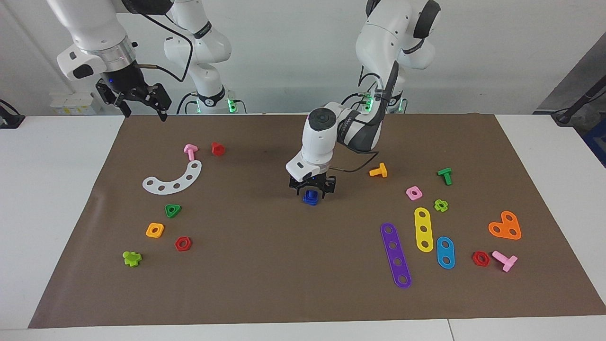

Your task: Unscrew and place screws in storage area

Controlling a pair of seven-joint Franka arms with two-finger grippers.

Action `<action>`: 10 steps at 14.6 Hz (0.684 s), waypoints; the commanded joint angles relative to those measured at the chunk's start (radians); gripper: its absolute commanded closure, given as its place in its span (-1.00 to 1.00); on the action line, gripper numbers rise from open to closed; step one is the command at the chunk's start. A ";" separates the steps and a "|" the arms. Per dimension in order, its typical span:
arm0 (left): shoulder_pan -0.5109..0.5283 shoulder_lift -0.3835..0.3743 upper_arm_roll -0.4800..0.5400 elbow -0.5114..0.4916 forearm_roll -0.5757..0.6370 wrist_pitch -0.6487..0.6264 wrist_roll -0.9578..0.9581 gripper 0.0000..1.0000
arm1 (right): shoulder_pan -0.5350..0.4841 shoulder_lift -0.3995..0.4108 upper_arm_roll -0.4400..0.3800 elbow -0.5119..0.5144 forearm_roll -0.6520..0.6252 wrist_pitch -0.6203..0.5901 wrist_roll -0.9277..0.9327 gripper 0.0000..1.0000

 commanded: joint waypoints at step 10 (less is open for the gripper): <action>-0.016 -0.016 0.017 -0.074 0.029 0.077 0.033 -0.69 | -0.015 -0.005 0.008 0.006 0.011 -0.016 -0.030 -1.00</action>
